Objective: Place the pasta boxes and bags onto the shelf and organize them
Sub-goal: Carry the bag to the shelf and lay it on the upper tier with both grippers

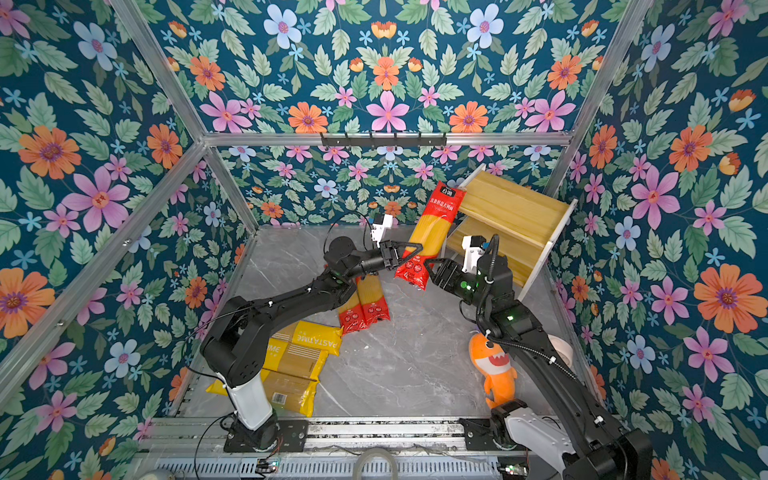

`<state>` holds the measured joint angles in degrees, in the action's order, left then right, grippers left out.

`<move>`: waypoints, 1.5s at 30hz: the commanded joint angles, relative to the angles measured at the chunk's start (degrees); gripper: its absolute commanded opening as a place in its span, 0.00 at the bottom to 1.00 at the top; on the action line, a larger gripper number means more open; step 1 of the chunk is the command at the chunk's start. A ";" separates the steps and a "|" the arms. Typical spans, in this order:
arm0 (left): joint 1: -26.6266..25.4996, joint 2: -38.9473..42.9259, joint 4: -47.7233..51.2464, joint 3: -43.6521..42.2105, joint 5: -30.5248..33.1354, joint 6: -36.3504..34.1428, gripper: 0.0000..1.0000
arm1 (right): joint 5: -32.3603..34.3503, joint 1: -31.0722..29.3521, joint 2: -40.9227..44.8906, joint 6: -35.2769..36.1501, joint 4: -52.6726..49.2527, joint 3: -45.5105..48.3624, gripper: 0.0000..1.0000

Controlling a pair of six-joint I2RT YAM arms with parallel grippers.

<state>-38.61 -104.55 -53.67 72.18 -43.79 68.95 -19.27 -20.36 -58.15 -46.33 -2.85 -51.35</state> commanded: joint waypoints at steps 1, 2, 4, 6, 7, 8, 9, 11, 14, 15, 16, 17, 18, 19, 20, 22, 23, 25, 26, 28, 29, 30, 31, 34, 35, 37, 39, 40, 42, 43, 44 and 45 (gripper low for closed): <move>-0.04 -0.45 -8.51 2.35 1.71 2.58 0.06 | -3.19 -0.06 0.92 -1.64 1.77 2.80 0.65; -0.06 -0.63 -8.79 2.65 2.06 2.97 0.05 | -3.69 -0.11 1.10 -2.19 3.08 3.40 0.65; -0.43 -0.91 -8.67 3.26 2.93 3.34 0.05 | -4.68 -0.09 1.39 -2.90 6.12 4.42 0.65; -0.88 -1.17 -8.64 3.66 3.89 3.73 0.05 | -4.86 -0.07 1.46 -3.57 8.35 4.85 0.63; -1.10 -1.26 -8.65 3.79 4.56 3.97 0.05 | -4.82 -0.12 1.46 -3.92 9.52 5.09 0.62; -1.27 -1.42 -8.64 3.99 5.12 4.15 0.05 | -4.84 -0.12 1.46 -4.11 10.38 5.25 0.61; -1.37 -1.60 -8.64 4.31 5.61 4.36 0.05 | -4.73 -0.12 1.53 -4.42 10.98 5.37 0.60; -1.55 -1.86 -8.51 4.95 6.54 4.60 0.06 | -4.24 -0.12 1.70 -4.67 12.03 5.57 0.57; -1.90 -2.32 -7.74 5.92 7.75 4.72 0.06 | -4.02 -0.13 1.55 -5.13 12.95 5.26 0.54; -1.99 -2.41 -7.44 6.27 8.16 4.81 0.06 | -4.01 -0.19 1.46 -5.39 13.25 5.13 0.54; -2.08 -2.76 -7.25 6.68 8.60 5.12 0.06 | -4.02 -0.22 1.38 -5.68 13.67 5.05 0.53; -2.16 -2.97 -7.11 7.03 8.89 5.26 0.06 | -4.03 -0.29 1.29 -5.79 13.83 4.93 0.52; -2.24 -3.24 -6.99 7.41 9.22 5.53 0.06 | -3.91 -0.30 1.24 -5.73 13.86 4.71 0.51; -2.30 -3.50 -6.82 7.83 9.56 5.79 0.07 | -3.54 -0.34 1.37 -5.72 13.71 4.45 0.48; -2.35 -3.70 -6.74 8.17 9.75 5.95 0.07 | -2.97 -0.34 1.50 -5.77 13.54 4.36 0.46; -2.57 -4.10 -6.46 8.80 10.00 6.39 0.07 | -1.69 -0.31 2.05 -5.71 13.17 4.24 0.38; -2.69 -4.13 -6.58 8.93 10.00 6.55 0.07 | -1.15 -0.31 2.24 -5.63 13.05 4.18 0.34; -2.87 -4.17 -6.40 9.03 9.89 6.56 0.08 | -0.88 -0.32 2.34 -5.56 13.00 3.85 0.26; -2.96 -4.10 -6.30 8.98 9.84 6.60 0.09 | -0.78 -0.31 2.30 -5.53 12.96 3.72 0.22; -3.03 -3.81 -6.27 8.72 9.86 6.60 0.12 | -0.84 -0.36 2.34 -5.62 13.68 3.63 0.17; -3.01 -3.74 -6.27 8.53 9.78 6.69 0.13 | -0.82 -0.33 2.38 -5.62 14.04 3.63 0.15; -3.05 -3.58 -6.24 8.42 9.77 6.68 0.14 | -0.82 -0.30 2.43 -5.62 14.23 3.48 0.13; -3.02 -3.36 -6.18 8.33 9.76 6.59 0.16 | -0.77 -0.36 2.51 -5.62 14.34 3.32 0.11; -3.05 -3.12 -6.18 8.49 9.51 6.70 0.21 | -0.43 -0.34 2.76 -5.44 14.65 2.69 0.07; -3.05 -3.11 -6.19 8.63 9.41 6.64 0.22 | -0.07 -0.30 2.91 -5.31 14.63 2.50 0.05; -3.04 -3.11 -5.99 9.26 9.25 6.56 0.23 | 0.49 -0.38 3.21 -5.05 14.78 2.02 0.02; -3.05 -3.42 -5.62 10.18 8.83 6.50 0.24 | 0.98 -0.32 3.38 -4.88 15.09 1.55 0.00; -3.05 -3.61 -5.35 10.78 8.48 6.52 0.25 | 1.43 -0.24 3.47 -4.68 15.04 1.21 0.00; -3.05 -3.96 -4.88 11.78 8.12 6.32 0.26 | 2.38 -0.05 3.79 -3.94 14.11 0.30 0.00; -3.11 -4.14 -4.49 12.26 7.90 6.02 0.28 | 3.01 0.26 3.91 -3.58 13.46 -0.31 0.00; -3.05 -4.32 -3.99 12.73 7.85 5.72 0.28 | 3.42 0.56 3.94 -3.24 12.82 -0.93 0.00; -3.20 -4.59 -3.44 13.20 7.64 5.29 0.29 | 3.66 0.87 3.92 -3.16 12.71 -1.26 0.00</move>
<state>-41.67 -109.06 -52.71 84.16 -34.63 76.07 -19.09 -20.08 -54.54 -51.79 6.94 -51.51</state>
